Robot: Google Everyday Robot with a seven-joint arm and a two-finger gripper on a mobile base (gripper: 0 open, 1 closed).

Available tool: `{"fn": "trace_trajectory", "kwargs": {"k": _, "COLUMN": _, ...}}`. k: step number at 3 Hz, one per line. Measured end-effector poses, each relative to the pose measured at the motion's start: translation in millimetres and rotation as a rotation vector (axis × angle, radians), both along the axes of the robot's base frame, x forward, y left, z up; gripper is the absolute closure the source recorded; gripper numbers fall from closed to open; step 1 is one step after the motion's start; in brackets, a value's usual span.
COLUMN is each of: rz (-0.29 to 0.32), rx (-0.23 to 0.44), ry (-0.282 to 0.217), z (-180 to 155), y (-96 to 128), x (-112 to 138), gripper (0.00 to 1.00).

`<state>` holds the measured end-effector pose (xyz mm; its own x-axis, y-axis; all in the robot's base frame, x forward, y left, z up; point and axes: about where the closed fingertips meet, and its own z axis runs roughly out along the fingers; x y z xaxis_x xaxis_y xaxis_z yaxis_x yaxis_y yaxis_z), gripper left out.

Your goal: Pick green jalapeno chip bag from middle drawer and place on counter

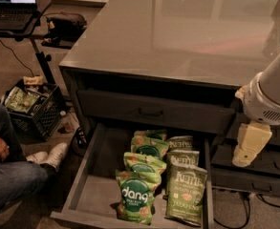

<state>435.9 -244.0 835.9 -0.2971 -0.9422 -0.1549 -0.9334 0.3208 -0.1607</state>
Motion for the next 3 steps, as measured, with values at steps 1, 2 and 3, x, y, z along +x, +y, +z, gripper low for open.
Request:
{"fn": "trace_trajectory", "kwargs": {"k": 1, "rz": 0.0, "rx": 0.0, "ry": 0.0, "z": 0, "y": 0, "x": 0, "gripper": 0.0}}
{"fn": "trace_trajectory", "kwargs": {"k": 2, "rz": 0.006, "rx": 0.024, "ry": 0.008, "z": -24, "y": 9, "x": -6, "gripper": 0.0}}
{"fn": "trace_trajectory", "kwargs": {"k": 3, "rz": 0.024, "rx": 0.053, "ry": 0.05, "z": -84, "y": 29, "x": -2, "gripper": 0.0}}
